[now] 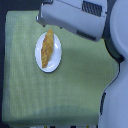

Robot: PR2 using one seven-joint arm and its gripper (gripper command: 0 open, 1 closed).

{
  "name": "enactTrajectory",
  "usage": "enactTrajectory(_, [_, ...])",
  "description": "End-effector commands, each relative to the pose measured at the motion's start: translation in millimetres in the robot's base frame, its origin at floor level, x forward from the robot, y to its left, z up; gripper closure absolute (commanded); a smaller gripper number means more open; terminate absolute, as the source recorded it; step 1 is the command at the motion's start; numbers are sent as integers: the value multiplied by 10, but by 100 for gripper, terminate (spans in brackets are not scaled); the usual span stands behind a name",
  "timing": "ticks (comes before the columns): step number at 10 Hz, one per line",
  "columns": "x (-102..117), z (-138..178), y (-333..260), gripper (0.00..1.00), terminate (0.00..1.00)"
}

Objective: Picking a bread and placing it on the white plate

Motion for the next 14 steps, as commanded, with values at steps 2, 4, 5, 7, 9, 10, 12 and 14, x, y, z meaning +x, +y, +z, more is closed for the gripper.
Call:
enactTrajectory(2, [-357,136,-1172,0,0])
enactTrajectory(4, [-488,141,-1625,0,0])
enactTrajectory(5, [-507,164,-1815,0,0])
enactTrajectory(7, [-572,219,-2342,0,0])
enactTrajectory(9, [-608,234,-2584,0,0])
enactTrajectory(10, [-638,244,-2695,0,0])
enactTrajectory(12, [-698,283,-2958,0,0])
enactTrajectory(14, [-764,300,-3132,0,0])
